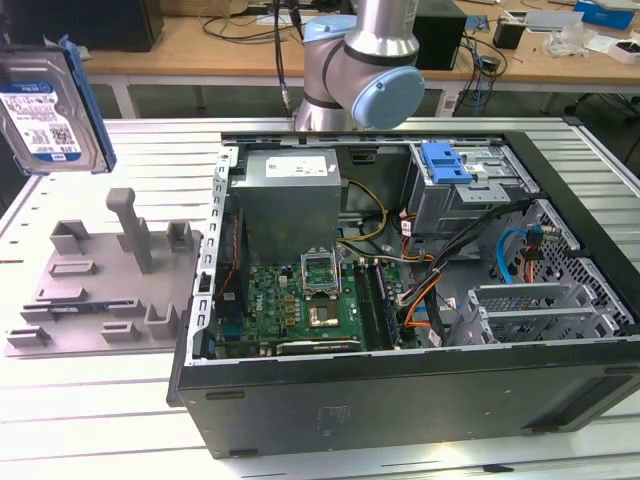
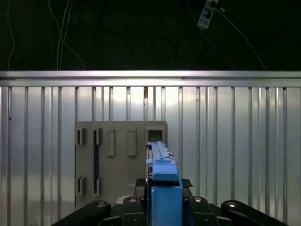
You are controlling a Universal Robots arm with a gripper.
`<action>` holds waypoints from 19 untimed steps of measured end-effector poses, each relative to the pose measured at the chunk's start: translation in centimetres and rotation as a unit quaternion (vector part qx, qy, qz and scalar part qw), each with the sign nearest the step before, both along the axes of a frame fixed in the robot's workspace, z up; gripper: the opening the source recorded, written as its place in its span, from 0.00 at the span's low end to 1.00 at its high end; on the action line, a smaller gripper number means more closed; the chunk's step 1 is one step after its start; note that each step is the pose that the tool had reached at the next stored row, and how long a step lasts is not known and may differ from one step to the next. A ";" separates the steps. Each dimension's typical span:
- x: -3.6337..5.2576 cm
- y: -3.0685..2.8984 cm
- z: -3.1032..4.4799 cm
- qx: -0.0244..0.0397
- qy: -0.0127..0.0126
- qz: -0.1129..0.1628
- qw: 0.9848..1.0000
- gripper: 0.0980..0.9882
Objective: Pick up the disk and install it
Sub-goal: 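Pick up the disk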
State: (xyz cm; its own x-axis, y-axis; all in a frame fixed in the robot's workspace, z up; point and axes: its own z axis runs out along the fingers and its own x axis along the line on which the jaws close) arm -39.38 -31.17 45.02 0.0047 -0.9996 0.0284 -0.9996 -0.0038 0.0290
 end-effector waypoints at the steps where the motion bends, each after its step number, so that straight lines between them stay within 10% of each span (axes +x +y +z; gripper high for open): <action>1: 0.02 0.00 0.38 0.000 0.000 0.000 1.000 0.30; 10: 0.20 0.00 4.07 0.000 0.000 0.000 1.000 0.30; 19: 0.21 0.00 4.10 0.000 0.000 0.000 1.000 0.30</action>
State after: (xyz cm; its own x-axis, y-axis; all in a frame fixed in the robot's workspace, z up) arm -39.17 -31.17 49.12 0.0047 -0.9996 0.0284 -0.9996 -0.0039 0.0290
